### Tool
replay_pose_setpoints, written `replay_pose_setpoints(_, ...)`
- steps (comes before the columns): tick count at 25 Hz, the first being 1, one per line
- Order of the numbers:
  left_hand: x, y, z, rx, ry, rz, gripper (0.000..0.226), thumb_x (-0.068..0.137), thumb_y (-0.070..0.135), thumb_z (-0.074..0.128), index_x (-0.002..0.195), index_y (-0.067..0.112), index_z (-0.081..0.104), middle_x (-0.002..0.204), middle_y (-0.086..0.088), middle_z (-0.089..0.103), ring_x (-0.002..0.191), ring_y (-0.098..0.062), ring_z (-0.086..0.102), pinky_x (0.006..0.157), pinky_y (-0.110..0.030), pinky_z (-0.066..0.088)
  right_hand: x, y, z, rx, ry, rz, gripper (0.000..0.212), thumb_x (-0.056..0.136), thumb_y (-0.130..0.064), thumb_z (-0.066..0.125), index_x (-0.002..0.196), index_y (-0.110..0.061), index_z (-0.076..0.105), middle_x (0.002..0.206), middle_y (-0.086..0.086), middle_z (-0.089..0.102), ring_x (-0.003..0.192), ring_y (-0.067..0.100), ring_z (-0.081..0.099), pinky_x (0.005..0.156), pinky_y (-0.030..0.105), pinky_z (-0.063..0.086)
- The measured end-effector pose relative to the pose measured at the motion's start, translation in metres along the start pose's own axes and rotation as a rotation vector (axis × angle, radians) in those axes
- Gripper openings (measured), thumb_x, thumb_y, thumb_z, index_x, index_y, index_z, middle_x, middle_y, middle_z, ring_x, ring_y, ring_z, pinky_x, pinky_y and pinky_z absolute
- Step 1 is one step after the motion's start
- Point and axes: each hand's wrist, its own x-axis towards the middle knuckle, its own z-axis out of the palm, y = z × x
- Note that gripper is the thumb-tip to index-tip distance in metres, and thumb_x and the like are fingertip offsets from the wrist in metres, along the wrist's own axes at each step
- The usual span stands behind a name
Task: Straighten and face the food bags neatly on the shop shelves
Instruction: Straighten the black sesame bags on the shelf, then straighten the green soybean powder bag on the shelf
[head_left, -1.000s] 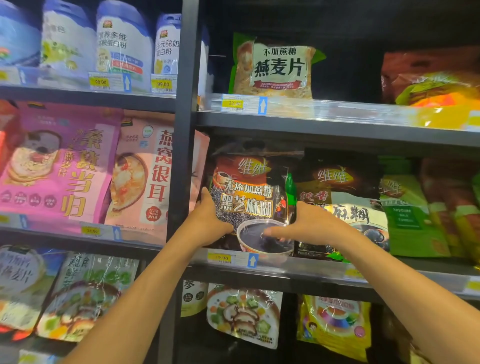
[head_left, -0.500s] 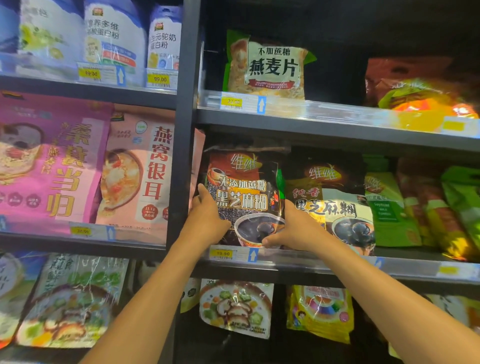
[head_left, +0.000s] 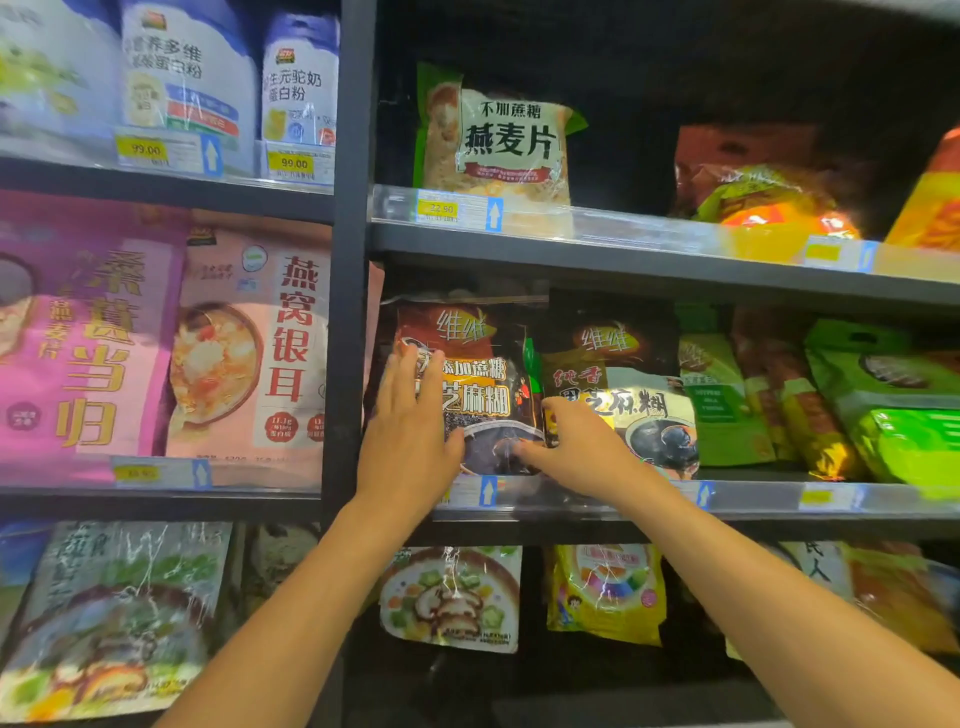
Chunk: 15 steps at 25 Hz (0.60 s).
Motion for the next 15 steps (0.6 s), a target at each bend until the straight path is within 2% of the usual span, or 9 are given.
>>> replay_pose_setpoints(3, -0.005, 0.013, 0.004, 0.136, -0.037, 0.098, 0.081, 0.097, 0.057, 0.052, 0.163, 0.031, 0.011, 0.173, -0.003, 0.0, 0.159, -0.026, -0.007, 0.127, -0.051, 0.009, -0.012, 0.013, -0.013, -0.216, 0.167, -0.073, 0.064, 0.093, -0.062, 0.06, 0.144, -0.025, 0.053, 0.148, -0.001, 0.05, 0.128, 0.021, 0.055, 0.096, 0.037, 0.052)
replay_pose_setpoints(6, -0.012, 0.036, 0.018, 0.228, -0.051, 0.156, 0.083, 0.094, 0.073, 0.035, 0.163, 0.033, 0.013, 0.173, -0.004, 0.004, 0.159, -0.029, -0.005, 0.126, -0.055, 0.006, -0.032, 0.04, -0.033, -0.384, 0.297, -0.136, 0.064, 0.092, -0.063, 0.056, 0.146, -0.028, 0.053, 0.155, 0.0, 0.047, 0.14, 0.022, 0.046, 0.107, 0.044, 0.046)
replay_pose_setpoints(11, -0.021, 0.109, 0.057, 0.251, -0.038, 0.245, 0.086, 0.09, 0.075, 0.043, 0.161, 0.031, 0.023, 0.171, -0.006, 0.014, 0.159, -0.03, 0.002, 0.124, -0.062, 0.012, -0.077, 0.112, -0.085, -0.501, 0.382, -0.125, 0.066, 0.087, -0.061, 0.058, 0.144, -0.028, 0.055, 0.156, 0.003, 0.048, 0.144, 0.027, 0.043, 0.112, 0.047, 0.041)
replay_pose_setpoints(15, -0.03, 0.188, 0.096, 0.206, -0.055, 0.305, 0.086, 0.089, 0.072, 0.049, 0.16, 0.03, 0.027, 0.17, -0.007, 0.02, 0.158, -0.033, 0.01, 0.122, -0.063, 0.018, -0.122, 0.182, -0.136, -0.569, 0.374, -0.032, 0.071, 0.087, -0.061, 0.057, 0.148, -0.026, 0.052, 0.16, 0.006, 0.043, 0.148, 0.029, 0.038, 0.116, 0.049, 0.037)
